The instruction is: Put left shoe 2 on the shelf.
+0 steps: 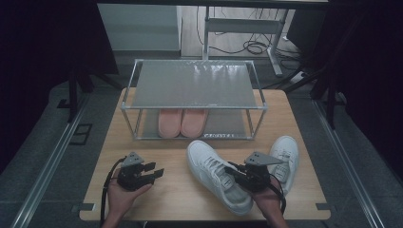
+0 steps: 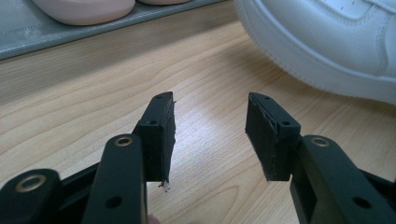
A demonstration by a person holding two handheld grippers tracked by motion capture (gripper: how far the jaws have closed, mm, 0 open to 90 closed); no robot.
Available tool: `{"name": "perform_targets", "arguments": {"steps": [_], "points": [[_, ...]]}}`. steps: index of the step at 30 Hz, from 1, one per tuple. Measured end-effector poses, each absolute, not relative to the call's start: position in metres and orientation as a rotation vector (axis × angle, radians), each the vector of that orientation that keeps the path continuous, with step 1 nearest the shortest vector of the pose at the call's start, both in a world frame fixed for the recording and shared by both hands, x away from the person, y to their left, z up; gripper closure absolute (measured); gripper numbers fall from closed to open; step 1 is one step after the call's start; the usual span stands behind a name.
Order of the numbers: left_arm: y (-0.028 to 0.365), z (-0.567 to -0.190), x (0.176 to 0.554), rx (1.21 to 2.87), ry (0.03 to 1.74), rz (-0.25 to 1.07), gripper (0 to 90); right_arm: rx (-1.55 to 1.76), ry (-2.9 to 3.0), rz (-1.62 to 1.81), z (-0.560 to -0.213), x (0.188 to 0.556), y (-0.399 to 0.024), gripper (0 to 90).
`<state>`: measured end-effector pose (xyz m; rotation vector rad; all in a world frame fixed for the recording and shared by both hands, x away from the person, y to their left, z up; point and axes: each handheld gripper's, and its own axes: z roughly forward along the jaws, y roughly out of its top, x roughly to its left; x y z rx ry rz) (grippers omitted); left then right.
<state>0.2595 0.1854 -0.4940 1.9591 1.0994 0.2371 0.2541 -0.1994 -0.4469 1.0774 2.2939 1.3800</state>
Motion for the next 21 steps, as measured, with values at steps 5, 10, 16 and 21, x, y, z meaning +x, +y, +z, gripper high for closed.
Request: {"name": "perform_targets", "arguments": {"steps": [5, 10, 16, 21], "points": [[0.185, -0.494, 0.260, 1.959, 1.101, 0.237, 53.1, 1.069, 2.273, 1.408, -0.441, 0.256, -0.202, 81.4], [0.185, -0.494, 0.260, 1.960, 1.101, 0.236, 53.1, 1.051, 2.246, 1.443, -0.431, 0.255, -0.206, 81.4], [0.183, -0.495, 0.260, 1.967, 1.100, 0.233, 53.1, 1.028, 2.217, 1.499, -0.418, 0.258, -0.208, 81.4], [0.183, -0.495, 0.260, 1.965, 1.102, 0.234, 53.0, 1.012, 2.208, 1.520, -0.409, 0.262, -0.207, 81.4]]}}
